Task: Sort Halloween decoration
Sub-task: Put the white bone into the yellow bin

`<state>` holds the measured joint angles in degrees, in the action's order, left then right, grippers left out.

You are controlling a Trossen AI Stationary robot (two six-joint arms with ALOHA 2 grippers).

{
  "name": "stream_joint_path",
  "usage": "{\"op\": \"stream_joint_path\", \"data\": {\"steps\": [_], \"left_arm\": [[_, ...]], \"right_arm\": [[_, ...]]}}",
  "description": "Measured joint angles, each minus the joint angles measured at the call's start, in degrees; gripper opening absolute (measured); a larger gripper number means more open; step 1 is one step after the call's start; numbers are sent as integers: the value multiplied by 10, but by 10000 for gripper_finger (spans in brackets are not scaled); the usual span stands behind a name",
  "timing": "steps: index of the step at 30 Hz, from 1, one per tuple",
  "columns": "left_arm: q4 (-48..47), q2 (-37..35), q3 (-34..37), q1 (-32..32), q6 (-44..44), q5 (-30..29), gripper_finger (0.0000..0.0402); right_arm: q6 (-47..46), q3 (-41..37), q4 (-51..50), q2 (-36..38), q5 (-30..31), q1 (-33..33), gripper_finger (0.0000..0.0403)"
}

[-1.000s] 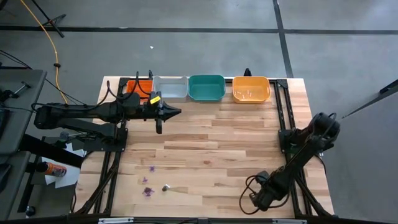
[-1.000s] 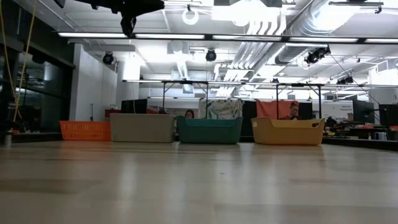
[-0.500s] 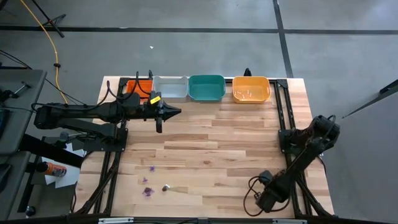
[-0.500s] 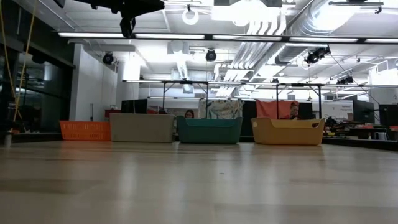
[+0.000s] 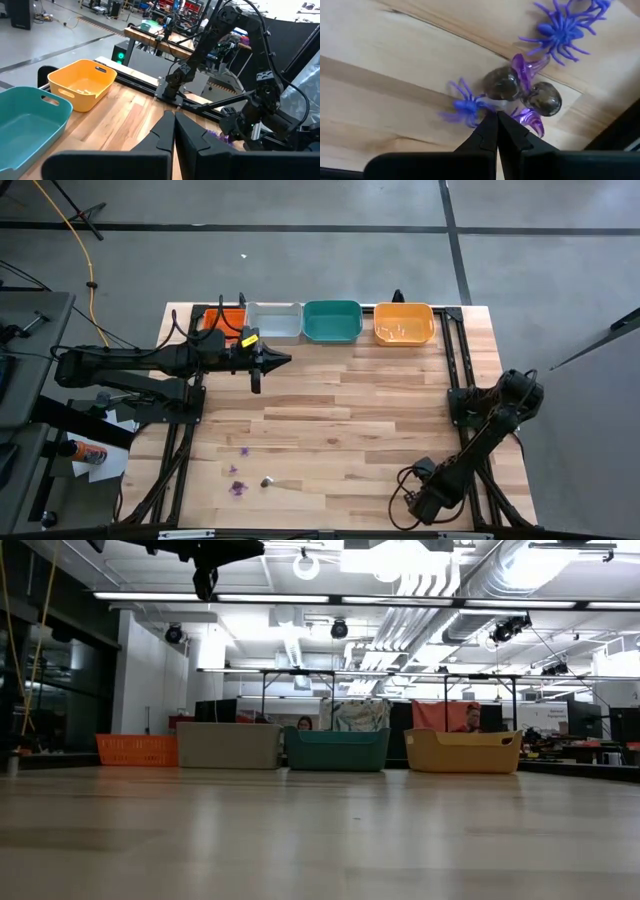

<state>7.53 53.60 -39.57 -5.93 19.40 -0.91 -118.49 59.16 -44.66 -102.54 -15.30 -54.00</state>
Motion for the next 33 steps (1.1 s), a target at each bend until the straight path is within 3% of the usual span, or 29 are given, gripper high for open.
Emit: {"op": "stream_joint_path", "data": {"steps": [12,33], "left_arm": [[0,0,0,0,0,0,1],[-3,0,0,0,0,0,0]], "right_arm": [[-11,0,5,3,74,24,0],[169,0,-8,4,165,144,0]]}}
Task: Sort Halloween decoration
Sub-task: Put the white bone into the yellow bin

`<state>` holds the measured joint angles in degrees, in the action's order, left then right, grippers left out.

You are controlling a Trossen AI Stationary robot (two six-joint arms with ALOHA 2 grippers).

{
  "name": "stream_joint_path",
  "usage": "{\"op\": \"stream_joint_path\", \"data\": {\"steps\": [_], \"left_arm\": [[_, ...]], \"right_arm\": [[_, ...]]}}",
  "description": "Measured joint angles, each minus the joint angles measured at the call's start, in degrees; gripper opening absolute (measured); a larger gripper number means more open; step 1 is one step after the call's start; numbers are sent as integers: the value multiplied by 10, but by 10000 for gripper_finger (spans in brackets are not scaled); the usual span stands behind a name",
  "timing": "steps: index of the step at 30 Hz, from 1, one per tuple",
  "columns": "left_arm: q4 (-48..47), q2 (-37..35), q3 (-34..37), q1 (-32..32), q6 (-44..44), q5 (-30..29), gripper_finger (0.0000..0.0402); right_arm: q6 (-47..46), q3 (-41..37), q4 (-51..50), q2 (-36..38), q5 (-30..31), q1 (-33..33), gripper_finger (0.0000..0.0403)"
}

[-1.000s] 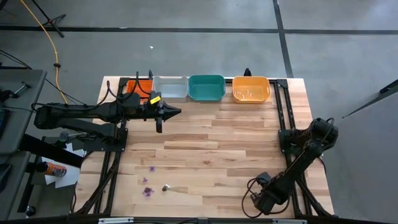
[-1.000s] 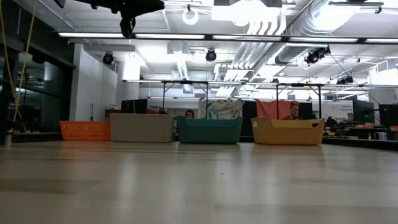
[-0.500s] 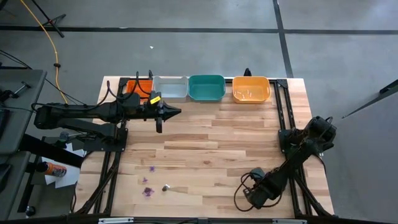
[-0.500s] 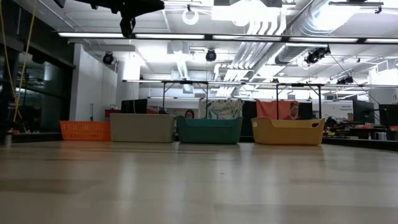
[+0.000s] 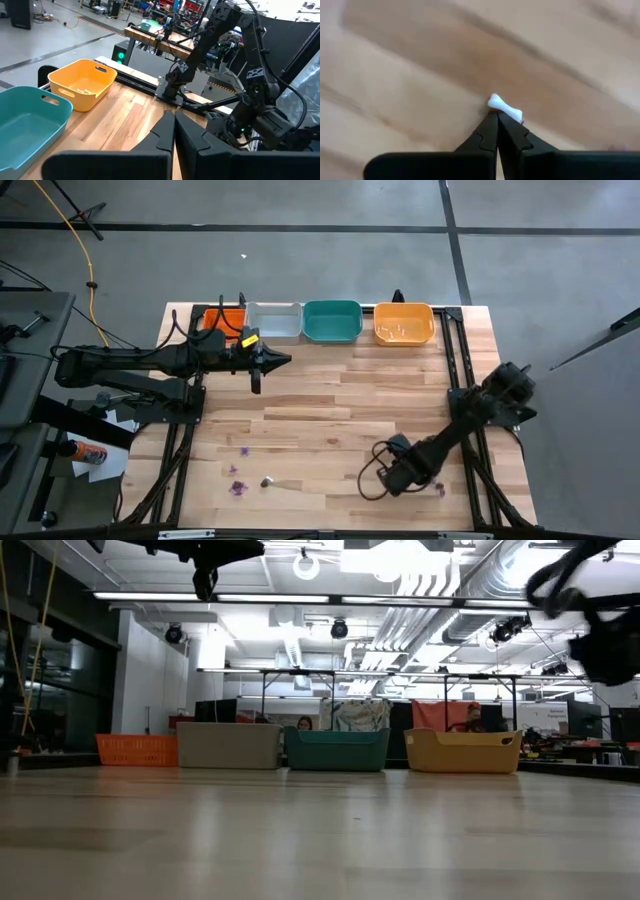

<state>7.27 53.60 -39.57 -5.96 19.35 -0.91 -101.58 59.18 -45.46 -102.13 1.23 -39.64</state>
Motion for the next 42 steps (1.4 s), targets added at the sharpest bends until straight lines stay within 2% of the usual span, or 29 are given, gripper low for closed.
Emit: {"op": "stream_joint_path", "data": {"steps": [7,11,15,21,25,28,31,33,35,37,42], "left_arm": [[-11,0,0,0,0,0,0],[-21,0,0,0,0,0,0],[-21,0,0,0,0,0,0],[-21,0,0,0,0,0,0],[-20,0,0,0,0,-3,0],[-19,0,0,0,0,-5,0],[-19,0,0,0,0,-12,0],[-19,0,0,0,0,-13,0],[-19,0,0,0,0,-13,0],[-19,0,0,0,0,-13,0],[-19,0,0,0,0,-13,0]], "right_arm": [[102,0,-8,0,39,63,0],[162,0,-4,5,19,82,0],[174,0,-12,18,-5,59,0],[89,0,-21,36,-14,-19,0],[6,0,-25,67,34,-60,0],[-32,0,-36,110,109,-77,0],[-21,0,-42,156,190,-74,0],[15,0,-46,185,208,-56,1],[65,0,-48,207,184,-27,5],[131,0,-50,216,134,6,16],[294,0,-46,198,28,88,73]]}}
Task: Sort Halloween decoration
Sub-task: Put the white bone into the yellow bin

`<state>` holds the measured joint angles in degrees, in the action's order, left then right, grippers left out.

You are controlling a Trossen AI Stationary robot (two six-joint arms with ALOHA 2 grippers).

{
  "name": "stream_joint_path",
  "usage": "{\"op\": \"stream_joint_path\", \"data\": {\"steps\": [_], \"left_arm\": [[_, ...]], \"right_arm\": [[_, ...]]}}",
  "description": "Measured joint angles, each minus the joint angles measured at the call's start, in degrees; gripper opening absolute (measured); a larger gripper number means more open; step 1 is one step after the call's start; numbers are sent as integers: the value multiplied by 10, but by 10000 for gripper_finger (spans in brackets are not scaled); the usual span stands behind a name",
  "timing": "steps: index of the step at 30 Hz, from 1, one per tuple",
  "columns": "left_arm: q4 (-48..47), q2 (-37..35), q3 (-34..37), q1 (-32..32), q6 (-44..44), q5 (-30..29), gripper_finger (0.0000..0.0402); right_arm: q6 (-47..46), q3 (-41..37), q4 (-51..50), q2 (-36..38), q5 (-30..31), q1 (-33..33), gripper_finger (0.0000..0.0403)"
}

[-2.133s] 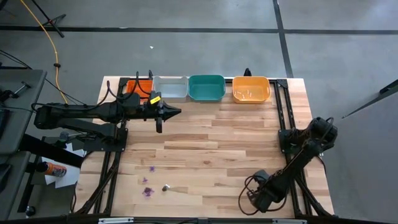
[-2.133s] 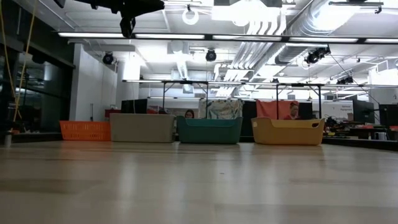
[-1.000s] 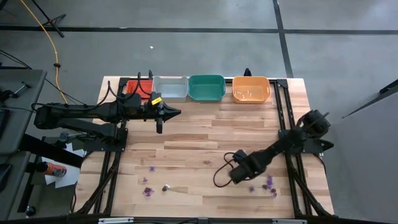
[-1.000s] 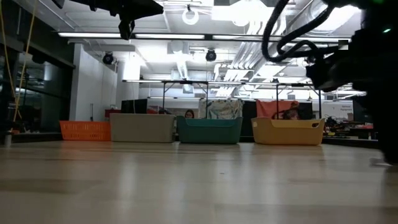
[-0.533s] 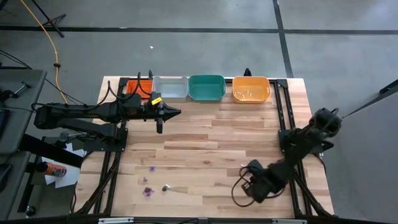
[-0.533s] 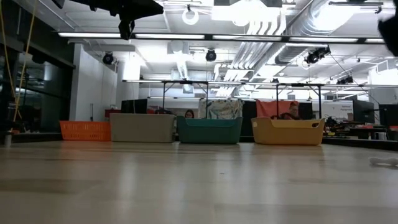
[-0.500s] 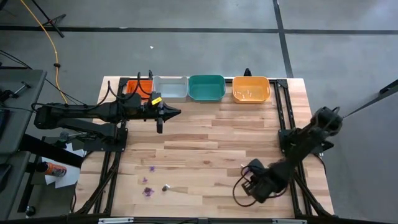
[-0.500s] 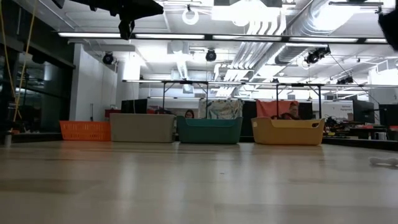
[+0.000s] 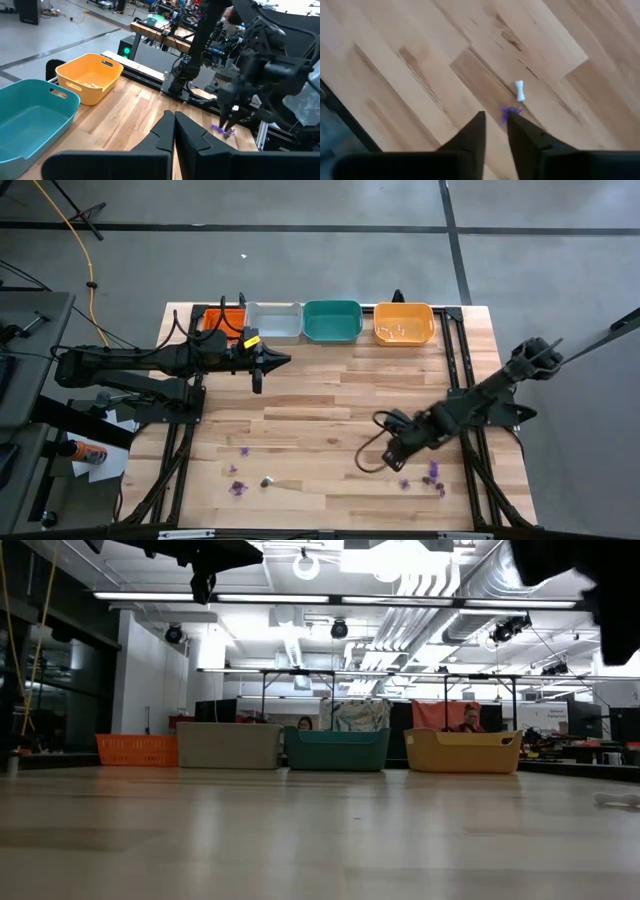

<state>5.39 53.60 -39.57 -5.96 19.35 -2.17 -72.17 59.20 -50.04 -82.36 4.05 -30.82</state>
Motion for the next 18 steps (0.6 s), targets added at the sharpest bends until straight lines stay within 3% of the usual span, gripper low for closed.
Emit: {"op": "stream_joint_path", "data": {"steps": [4,8,18], "left_arm": [[0,0,0,0,0,0,0],[0,0,0,0,0,0,0],[0,0,0,0,0,0,0]], "right_arm": [[103,0,-2,-31,-57,53,126],[141,0,-12,-76,-100,87,160],[184,0,-4,-153,-110,93,172]]}}
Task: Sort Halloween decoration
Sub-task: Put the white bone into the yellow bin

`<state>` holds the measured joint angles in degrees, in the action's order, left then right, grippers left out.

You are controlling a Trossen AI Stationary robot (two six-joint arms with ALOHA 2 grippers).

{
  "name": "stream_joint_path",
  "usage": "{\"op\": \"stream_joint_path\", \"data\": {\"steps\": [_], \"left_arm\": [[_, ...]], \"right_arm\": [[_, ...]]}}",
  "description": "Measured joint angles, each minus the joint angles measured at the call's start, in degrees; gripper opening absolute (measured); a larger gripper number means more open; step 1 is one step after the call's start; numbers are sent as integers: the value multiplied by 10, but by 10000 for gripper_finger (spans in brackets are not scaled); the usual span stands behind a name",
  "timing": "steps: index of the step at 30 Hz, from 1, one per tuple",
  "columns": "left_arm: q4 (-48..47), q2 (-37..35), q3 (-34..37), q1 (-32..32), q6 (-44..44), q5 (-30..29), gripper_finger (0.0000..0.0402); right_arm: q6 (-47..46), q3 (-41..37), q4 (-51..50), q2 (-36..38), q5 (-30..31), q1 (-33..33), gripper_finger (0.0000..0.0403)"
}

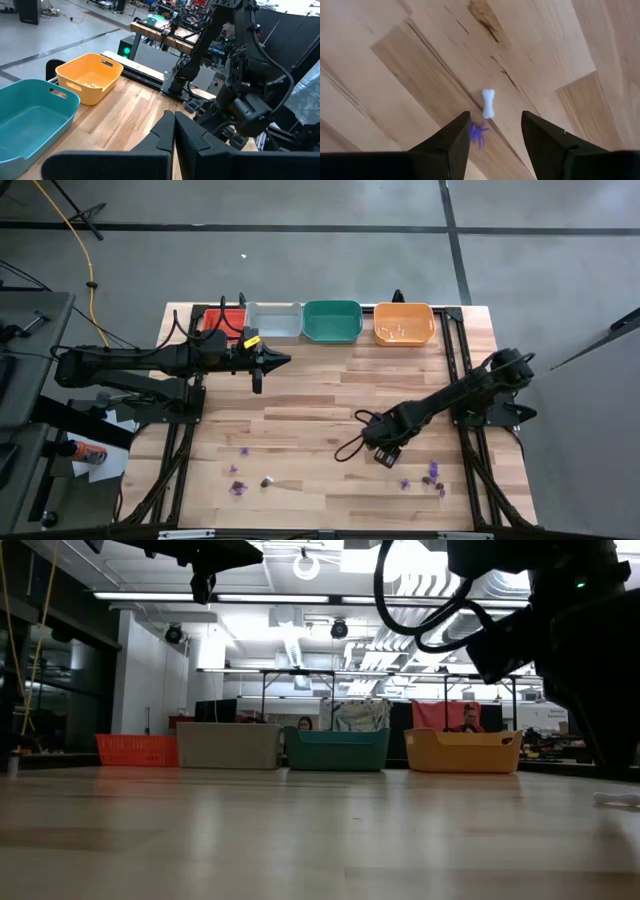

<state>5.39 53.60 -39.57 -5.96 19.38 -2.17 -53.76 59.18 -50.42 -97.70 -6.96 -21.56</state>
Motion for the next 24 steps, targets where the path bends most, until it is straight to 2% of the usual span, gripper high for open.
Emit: {"op": "stream_joint_path", "data": {"steps": [17,20,24], "left_arm": [[0,0,0,0,0,0,0],[0,0,0,0,0,0,0],[0,0,0,0,0,0,0]], "right_arm": [[-21,1,16,-54,-4,2,167],[-28,1,18,-54,-4,2,141],[-28,1,18,-54,-5,2,79]]}}
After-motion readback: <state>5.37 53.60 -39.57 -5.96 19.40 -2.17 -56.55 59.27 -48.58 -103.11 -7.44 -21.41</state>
